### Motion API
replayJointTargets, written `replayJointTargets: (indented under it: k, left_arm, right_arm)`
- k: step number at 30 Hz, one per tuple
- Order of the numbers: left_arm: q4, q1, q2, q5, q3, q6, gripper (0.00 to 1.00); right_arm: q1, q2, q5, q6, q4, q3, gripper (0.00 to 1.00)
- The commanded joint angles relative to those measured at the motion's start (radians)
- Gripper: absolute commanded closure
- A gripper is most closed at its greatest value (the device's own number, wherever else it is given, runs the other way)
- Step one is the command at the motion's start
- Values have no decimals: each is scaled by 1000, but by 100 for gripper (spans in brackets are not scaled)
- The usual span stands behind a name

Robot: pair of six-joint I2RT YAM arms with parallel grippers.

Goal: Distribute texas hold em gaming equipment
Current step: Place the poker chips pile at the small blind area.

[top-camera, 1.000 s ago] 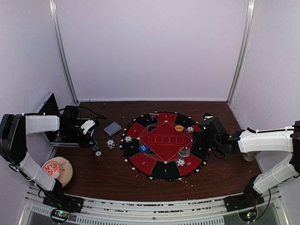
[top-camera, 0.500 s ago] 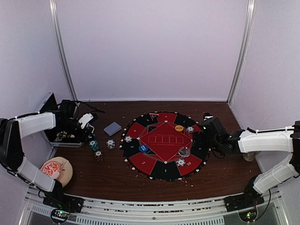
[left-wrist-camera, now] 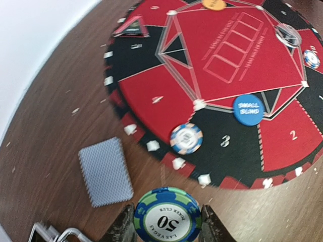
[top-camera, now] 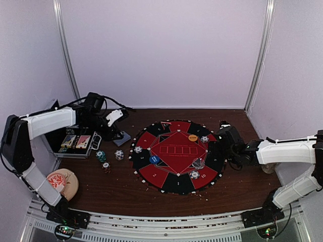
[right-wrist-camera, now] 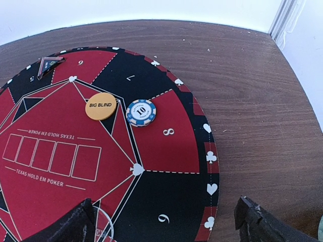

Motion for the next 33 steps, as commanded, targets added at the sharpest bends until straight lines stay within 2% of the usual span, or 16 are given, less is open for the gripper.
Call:
replayJointTargets:
  k: [1, 13, 26, 33]
  left_arm:
    - [26, -88, 99, -28, 75, -34, 76]
    - [79, -213, 308, -63, 180, -45, 76]
    - [91, -261, 456, -89, 274, -56, 75]
    - [101, -262, 483, -118, 279, -54, 75]
  right_arm:
    - [7, -13, 39, -2, 7, 17, 2]
    - [7, -11, 40, -6, 7, 17, 2]
    - [7, -13, 35, -9, 6, 17, 2]
    - [7, -16, 32, -10, 7, 17, 2]
